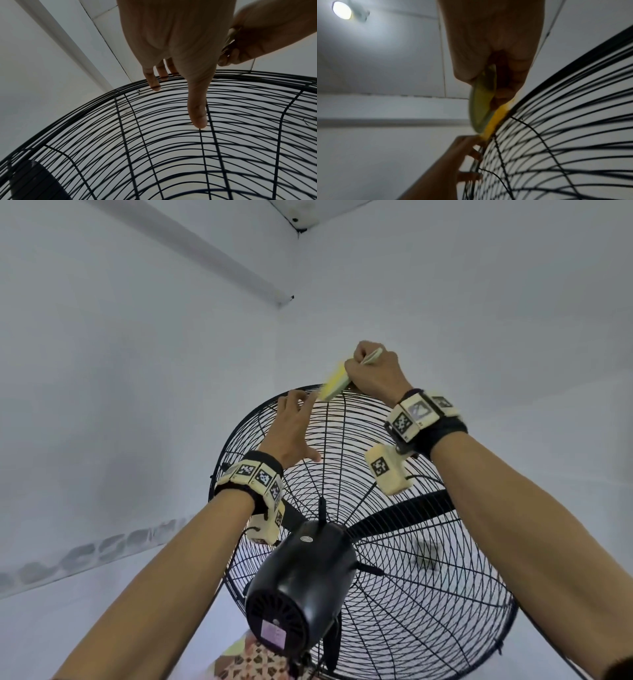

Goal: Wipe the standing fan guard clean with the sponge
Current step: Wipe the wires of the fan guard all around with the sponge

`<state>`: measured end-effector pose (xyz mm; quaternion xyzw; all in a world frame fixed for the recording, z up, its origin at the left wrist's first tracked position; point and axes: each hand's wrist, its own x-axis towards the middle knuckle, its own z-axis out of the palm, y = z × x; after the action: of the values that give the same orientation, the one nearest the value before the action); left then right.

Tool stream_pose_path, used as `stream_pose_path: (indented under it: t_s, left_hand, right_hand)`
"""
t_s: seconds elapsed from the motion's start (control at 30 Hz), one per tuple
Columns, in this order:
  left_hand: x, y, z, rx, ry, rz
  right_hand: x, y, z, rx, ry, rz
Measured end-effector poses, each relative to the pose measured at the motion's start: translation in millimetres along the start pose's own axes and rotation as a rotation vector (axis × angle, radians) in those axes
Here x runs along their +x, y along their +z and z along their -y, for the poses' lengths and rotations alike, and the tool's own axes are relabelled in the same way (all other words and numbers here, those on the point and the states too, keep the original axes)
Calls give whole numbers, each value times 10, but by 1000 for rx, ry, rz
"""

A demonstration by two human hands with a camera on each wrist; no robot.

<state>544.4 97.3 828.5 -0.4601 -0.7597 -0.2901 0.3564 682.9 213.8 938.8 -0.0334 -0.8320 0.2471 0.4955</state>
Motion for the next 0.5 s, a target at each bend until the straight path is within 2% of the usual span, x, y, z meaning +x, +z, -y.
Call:
stream_pose_path:
  t_s: [0.1, 0.17, 0.23, 0.27, 0.33, 0.43, 0.47, 0.5]
  left_hand:
    - [-21, -3, 43, -47, -3, -15]
    - [-44, 9, 69, -83, 3, -54]
    - [-61, 35, 94, -101, 19, -70]
    - [-71, 51, 104, -106, 30, -75]
    - [-97, 78, 113, -127, 42, -84]
    - [-108, 137, 172, -143, 55, -95]
    - [-106, 146, 180, -139, 65, -104]
    - [-105, 150, 187, -124, 73, -112]
  right_hand:
    - [-71, 29, 21, 14, 37, 236]
    - [-23, -1, 70, 81, 23, 183]
    - [-25, -9, 60, 74, -50, -13]
    - [-52, 16, 31, 21, -90, -67]
    - [-172, 95, -22, -75, -122, 4]
    - [-340, 144, -111, -106, -200, 258]
    - [-350, 137, -108, -73, -222, 262]
    - [-340, 125, -103, -42, -243, 206]
